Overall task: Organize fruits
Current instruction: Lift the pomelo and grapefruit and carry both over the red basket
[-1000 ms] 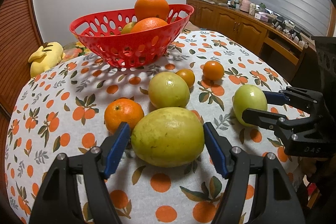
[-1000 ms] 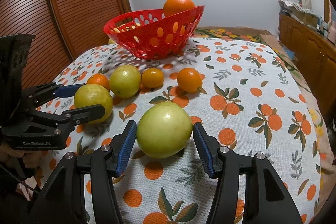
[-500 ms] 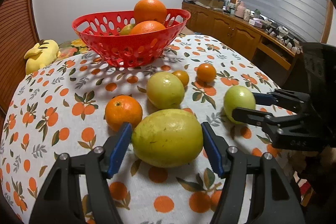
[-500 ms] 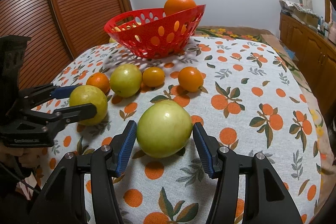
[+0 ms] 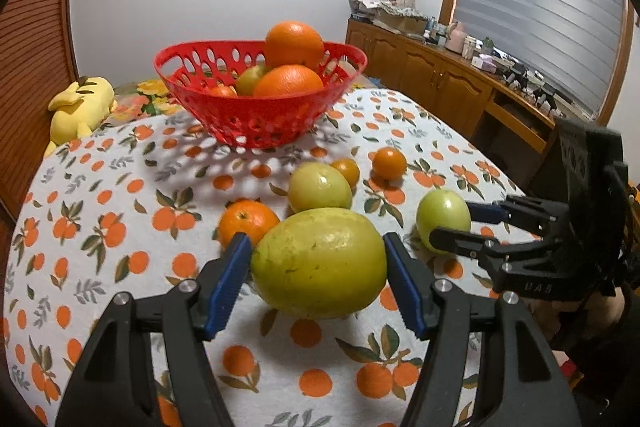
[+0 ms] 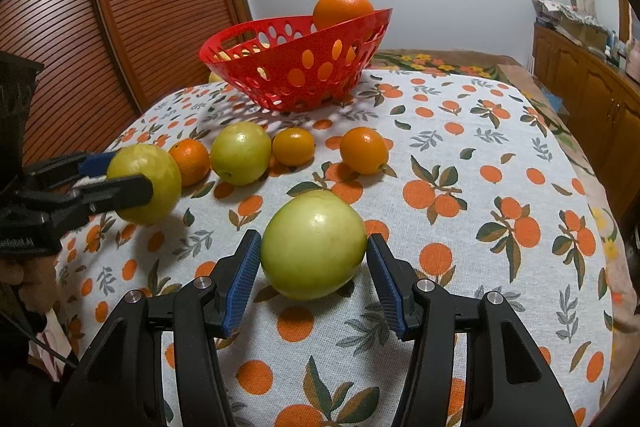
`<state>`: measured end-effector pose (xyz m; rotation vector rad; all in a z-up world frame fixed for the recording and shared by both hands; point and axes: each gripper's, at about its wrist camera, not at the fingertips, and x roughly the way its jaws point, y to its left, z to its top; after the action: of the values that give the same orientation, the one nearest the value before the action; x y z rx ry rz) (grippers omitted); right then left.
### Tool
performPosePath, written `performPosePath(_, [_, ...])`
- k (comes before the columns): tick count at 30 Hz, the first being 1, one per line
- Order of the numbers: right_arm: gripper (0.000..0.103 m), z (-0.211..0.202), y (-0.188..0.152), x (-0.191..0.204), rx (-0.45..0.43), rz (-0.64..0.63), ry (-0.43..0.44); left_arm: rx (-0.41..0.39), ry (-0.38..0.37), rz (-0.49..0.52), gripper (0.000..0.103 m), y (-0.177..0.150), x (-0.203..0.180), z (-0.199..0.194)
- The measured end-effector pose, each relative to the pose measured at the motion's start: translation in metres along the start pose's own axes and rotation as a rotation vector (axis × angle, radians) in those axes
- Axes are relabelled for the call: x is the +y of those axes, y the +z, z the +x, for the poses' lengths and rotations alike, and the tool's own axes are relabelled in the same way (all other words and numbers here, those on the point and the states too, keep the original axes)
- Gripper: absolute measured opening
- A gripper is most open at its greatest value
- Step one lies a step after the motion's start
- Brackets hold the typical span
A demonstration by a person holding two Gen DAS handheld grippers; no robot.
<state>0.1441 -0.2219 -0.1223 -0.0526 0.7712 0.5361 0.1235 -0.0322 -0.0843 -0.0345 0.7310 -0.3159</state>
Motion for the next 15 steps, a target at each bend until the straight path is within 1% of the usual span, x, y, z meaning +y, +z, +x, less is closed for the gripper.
performPosePath(10, [0.055, -0.005, 0.003, 0.003, -0.015, -0.010, 0.011, -0.064, 0.015, -0.026, 0.066, 0.022, 0.016, -0.019])
performPosePath(15, [0.055, -0.012, 0.014, 0.007, -0.029, -0.029, 0.021, -0.095, 0.025, -0.022, 0.066, 0.032, 0.020, -0.028])
